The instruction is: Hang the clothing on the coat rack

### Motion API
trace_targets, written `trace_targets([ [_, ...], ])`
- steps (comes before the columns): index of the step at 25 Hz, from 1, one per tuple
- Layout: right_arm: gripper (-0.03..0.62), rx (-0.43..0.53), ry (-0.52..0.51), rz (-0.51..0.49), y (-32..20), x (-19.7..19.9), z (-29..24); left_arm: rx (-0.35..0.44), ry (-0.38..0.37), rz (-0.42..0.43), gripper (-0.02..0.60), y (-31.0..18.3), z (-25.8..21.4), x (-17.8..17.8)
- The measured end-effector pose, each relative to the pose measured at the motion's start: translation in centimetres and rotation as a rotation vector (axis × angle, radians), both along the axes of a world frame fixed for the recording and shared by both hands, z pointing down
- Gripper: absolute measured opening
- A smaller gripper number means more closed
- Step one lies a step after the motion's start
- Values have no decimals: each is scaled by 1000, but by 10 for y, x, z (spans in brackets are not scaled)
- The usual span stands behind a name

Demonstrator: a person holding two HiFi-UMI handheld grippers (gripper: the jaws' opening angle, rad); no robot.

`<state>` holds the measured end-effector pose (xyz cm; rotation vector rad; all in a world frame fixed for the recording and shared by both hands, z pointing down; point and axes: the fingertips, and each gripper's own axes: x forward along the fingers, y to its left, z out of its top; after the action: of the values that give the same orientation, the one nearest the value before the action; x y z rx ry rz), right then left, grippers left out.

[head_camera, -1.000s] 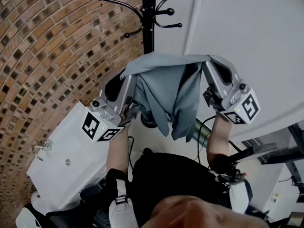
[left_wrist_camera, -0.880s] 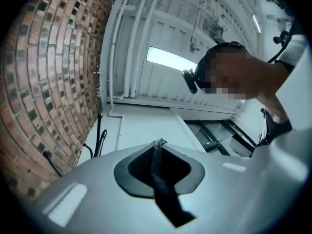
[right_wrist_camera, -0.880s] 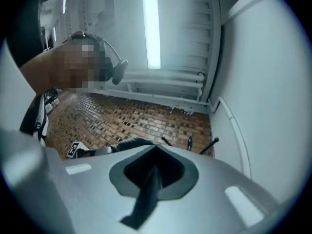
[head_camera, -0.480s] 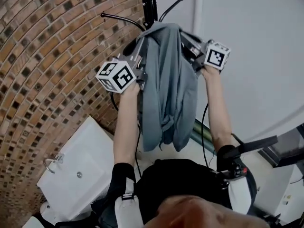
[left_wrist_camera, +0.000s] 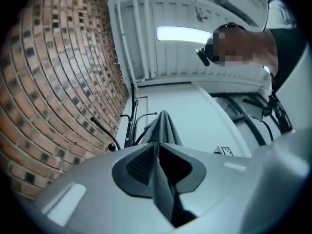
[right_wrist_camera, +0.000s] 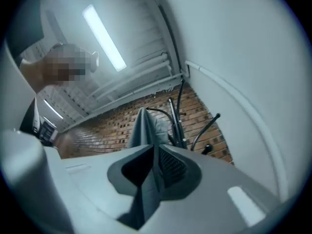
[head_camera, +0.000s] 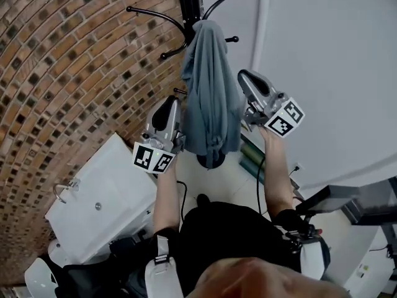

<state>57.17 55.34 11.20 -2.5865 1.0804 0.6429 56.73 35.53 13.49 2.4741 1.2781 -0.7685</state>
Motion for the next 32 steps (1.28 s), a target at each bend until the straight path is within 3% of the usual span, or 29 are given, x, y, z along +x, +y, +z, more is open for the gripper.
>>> trace_targets([
  [2, 80, 81, -14, 119, 26, -17, 17, 56, -10, -52, 37, -7, 18, -27],
  [5, 78, 183, -56, 186, 45, -51, 53, 103, -52, -116, 37, -16, 45, -66],
  [10, 67, 101, -35, 162, 26, -107, 79, 159, -124, -207, 20, -32, 75, -121],
  [15, 66, 125, -21, 171, 27, -144, 82, 192, -87, -238, 3, -36, 66, -164],
  [20, 65, 96, 22, 227, 32, -174, 68, 222, -20, -189, 3, -24, 47, -190],
  [24, 64, 44, 29, 310, 13, -212, 62, 212, 5, -140, 3, -49, 44, -223],
  [32, 55, -88, 22, 387, -93, -323, 50, 59, -23, -71, 3, -152, 64, -281],
])
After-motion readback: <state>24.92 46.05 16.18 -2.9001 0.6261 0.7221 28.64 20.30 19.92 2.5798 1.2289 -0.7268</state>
